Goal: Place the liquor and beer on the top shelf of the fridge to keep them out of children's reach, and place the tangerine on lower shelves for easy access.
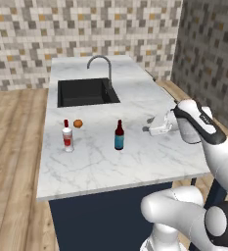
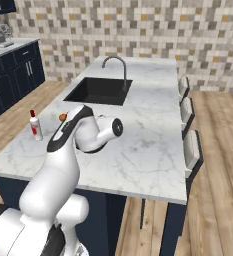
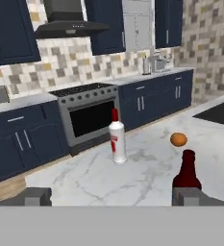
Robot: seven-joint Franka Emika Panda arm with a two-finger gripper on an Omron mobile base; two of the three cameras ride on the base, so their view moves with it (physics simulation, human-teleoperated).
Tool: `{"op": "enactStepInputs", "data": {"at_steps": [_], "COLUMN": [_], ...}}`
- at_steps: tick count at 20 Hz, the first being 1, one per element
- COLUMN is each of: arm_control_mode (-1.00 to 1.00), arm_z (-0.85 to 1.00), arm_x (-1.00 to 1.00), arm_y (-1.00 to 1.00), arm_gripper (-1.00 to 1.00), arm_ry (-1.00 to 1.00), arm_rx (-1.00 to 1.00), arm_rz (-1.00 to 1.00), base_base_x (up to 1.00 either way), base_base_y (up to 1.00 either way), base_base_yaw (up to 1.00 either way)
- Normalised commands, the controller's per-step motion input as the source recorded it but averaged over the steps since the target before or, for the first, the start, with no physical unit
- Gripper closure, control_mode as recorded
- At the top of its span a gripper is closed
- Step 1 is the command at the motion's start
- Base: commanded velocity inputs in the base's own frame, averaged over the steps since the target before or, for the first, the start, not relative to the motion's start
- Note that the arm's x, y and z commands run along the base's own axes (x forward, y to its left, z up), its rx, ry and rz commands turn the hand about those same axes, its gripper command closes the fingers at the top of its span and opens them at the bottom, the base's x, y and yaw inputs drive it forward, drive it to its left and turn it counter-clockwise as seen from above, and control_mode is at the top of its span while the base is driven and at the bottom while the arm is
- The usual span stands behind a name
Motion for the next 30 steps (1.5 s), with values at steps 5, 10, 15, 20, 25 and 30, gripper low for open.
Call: {"op": "enactStepInputs", "data": {"at_steps": [5,10,15,20,25,30], "arm_control_mode": [-1.0,-1.0,-1.0,-1.0,-1.0,-1.0], "arm_z": [-0.15,-0.01,0.0,0.0,0.0,0.0], "arm_x": [0.12,0.06,0.01,0.05,0.13,0.22], "arm_y": [0.0,0.01,0.11,0.26,0.32,0.21], "arm_gripper": [-1.0,-1.0,-1.0,-1.0,-1.0,-1.0], "arm_ry": [-0.22,-0.14,0.0,0.0,0.0,0.01], "arm_rx": [0.11,0.12,0.08,0.04,0.01,0.0], "arm_rz": [0.08,0.04,0.01,0.0,0.0,0.0], "base_base_x": [0.0,0.0,0.0,0.0,0.0,0.0], "base_base_y": [0.0,0.0,0.0,0.0,0.0,0.0], "base_base_yaw": [0.0,0.0,0.0,0.0,0.0,0.0]}}
